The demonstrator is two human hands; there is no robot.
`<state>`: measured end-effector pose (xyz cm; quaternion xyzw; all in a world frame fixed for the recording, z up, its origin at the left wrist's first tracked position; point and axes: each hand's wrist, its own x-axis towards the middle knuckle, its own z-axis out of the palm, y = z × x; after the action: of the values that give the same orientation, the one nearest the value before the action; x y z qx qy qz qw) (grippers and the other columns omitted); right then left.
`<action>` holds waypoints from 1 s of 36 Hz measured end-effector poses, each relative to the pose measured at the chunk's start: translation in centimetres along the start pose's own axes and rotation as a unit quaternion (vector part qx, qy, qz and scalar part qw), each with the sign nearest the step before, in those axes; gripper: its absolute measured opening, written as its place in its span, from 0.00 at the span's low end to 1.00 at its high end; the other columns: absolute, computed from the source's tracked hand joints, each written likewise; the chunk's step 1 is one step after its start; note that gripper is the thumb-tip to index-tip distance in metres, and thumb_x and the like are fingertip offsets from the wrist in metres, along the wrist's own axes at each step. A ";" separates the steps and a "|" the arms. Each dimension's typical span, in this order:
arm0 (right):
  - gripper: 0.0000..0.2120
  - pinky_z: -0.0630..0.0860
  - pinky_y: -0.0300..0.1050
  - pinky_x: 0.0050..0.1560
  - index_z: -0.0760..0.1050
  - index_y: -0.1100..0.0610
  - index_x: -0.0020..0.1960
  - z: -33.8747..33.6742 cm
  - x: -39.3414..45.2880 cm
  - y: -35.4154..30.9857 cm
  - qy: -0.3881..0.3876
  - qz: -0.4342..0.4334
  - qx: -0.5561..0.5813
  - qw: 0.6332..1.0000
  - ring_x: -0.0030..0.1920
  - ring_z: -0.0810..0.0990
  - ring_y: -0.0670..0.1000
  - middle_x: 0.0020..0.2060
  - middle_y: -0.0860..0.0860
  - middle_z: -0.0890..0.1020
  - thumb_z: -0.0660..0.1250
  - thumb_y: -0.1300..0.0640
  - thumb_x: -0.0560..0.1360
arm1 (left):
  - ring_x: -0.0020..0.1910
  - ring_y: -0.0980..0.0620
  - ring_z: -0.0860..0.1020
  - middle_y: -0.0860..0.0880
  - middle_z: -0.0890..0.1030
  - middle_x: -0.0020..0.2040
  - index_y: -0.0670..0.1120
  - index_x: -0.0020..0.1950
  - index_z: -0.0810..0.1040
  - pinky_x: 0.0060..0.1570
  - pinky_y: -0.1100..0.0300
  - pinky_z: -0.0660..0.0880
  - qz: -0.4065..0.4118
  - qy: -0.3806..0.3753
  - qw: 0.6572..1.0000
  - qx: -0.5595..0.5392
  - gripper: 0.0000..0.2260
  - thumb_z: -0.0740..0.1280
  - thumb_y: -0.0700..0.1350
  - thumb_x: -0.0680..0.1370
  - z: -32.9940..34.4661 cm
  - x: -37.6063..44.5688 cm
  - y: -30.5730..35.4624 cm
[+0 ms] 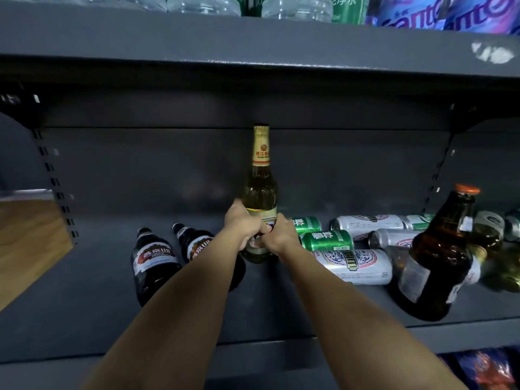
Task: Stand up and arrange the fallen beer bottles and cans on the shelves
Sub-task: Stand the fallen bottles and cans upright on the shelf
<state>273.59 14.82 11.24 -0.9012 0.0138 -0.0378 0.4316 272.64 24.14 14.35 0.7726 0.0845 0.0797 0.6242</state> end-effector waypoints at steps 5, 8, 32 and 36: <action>0.32 0.74 0.50 0.60 0.70 0.59 0.62 0.4 1.1 0.0 0.004 -0.005 -0.020 1.000 0.62 0.75 0.57 0.61 0.56 0.76 0.80 0.56 0.63 | 0.51 0.47 0.80 0.47 0.81 0.51 0.46 0.56 0.74 0.32 0.63 0.73 -0.001 0.006 1.000 -0.002 0.27 0.78 0.30 0.62 0.1 1.1 -0.2; 0.32 0.73 0.48 0.59 0.70 0.60 0.63 0.3 1.4 0.0 0.003 -0.008 -0.033 0.999 0.62 0.74 0.57 0.62 0.56 0.75 0.79 0.55 0.64 | 0.49 0.48 0.79 0.49 0.80 0.49 0.47 0.56 0.73 0.28 0.65 0.71 0.001 0.008 1.000 0.003 0.26 0.78 0.31 0.64 0.1 1.3 -0.5; 0.13 0.69 0.48 0.53 0.71 0.59 0.58 -0.7 -7.9 -1.9 0.142 -0.199 -0.188 0.951 0.59 0.75 0.58 0.56 0.56 0.78 0.63 0.60 0.74 | 0.67 0.41 0.68 0.42 0.73 0.66 0.47 0.67 0.73 0.64 0.48 0.69 0.029 0.156 0.906 0.392 0.19 0.64 0.54 0.79 -5.5 -5.5 -1.8; 0.12 0.68 0.47 0.53 0.72 0.58 0.58 0.7 -9.9 -3.0 0.107 -0.231 -0.185 0.949 0.58 0.75 0.58 0.55 0.56 0.78 0.61 0.59 0.75 | 0.68 0.40 0.66 0.42 0.72 0.67 0.47 0.67 0.74 0.66 0.49 0.65 -0.007 0.184 0.894 0.409 0.18 0.64 0.53 0.79 -7.6 -7.2 -2.2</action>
<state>263.79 17.84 12.61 -0.9343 -0.1418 -0.2294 0.2329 263.80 30.12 13.64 0.9305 0.2285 0.1742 0.2273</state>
